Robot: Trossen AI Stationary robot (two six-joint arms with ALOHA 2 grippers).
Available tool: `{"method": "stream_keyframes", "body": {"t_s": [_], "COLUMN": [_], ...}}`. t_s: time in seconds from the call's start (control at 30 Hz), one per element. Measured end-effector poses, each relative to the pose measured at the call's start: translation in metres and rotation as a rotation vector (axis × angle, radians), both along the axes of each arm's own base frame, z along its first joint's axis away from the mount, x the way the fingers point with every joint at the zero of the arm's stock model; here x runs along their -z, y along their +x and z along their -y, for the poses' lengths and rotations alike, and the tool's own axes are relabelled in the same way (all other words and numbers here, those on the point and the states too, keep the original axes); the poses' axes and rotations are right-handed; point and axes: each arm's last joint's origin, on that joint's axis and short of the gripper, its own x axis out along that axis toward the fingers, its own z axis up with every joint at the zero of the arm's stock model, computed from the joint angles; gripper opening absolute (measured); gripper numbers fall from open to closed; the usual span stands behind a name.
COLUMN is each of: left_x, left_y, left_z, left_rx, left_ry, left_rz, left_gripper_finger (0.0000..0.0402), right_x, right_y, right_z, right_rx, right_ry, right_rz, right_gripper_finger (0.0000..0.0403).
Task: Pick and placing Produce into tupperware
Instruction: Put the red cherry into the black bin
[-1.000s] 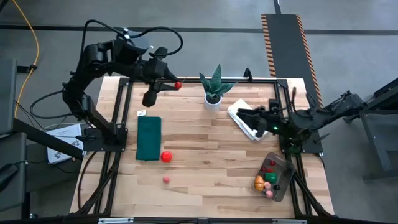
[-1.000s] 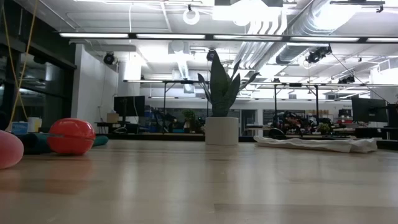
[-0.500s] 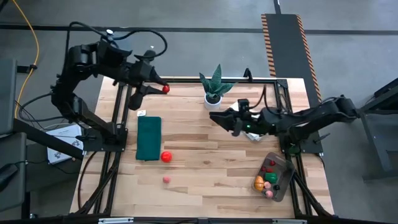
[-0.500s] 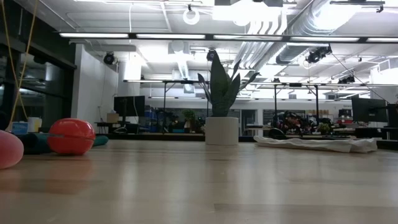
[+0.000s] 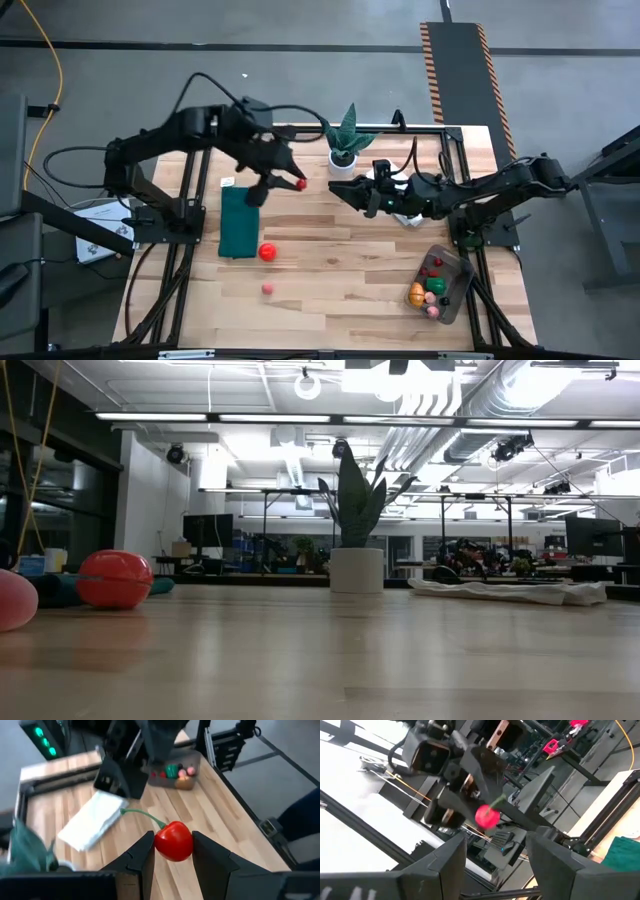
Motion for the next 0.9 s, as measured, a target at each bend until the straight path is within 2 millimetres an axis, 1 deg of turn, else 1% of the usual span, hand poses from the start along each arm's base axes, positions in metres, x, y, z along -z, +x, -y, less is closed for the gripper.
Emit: {"method": "stream_keyframes", "body": {"t_s": [0.13, 0.4, 0.57, 0.7, 0.77, 0.9], "left_x": [0.004, -0.004, -0.006, -0.003, -0.005, -0.002], "left_y": [0.014, 0.022, 0.024, 0.029, 0.034, 0.039], "left_z": [0.004, -0.001, -0.002, -0.004, -0.005, -0.006], "left_rx": [0.0, -0.109, -0.135, -0.165, -0.169, -0.174], "left_ry": [0.042, 0.1, 0.12, 0.115, 0.114, 0.104], "left_rz": [0.089, 0.193, 0.21, 0.211, 0.243, 0.241], "left_gripper_finger": [0.0108, 0.0108, 0.0108, 0.0108, 0.0108, 0.0108], "right_x": [0.0, -0.001, -0.004, -0.004, -0.005, -0.009], "right_y": [0.0, 0.0, -0.001, 0.0, 0.0, -0.001], "right_z": [0.0, 0.0, 0.003, 0.007, 0.009, 0.012], "right_rx": [-0.001, 0.022, 0.043, 0.058, 0.065, 0.069], "right_ry": [0.007, -0.021, -0.049, -0.049, -0.048, -0.052], "right_rz": [0.001, 0.003, 0.034, 0.037, 0.041, 0.082], "right_gripper_finger": [0.0197, 0.0197, 0.0197, 0.0197, 0.0197, 0.0197]}}
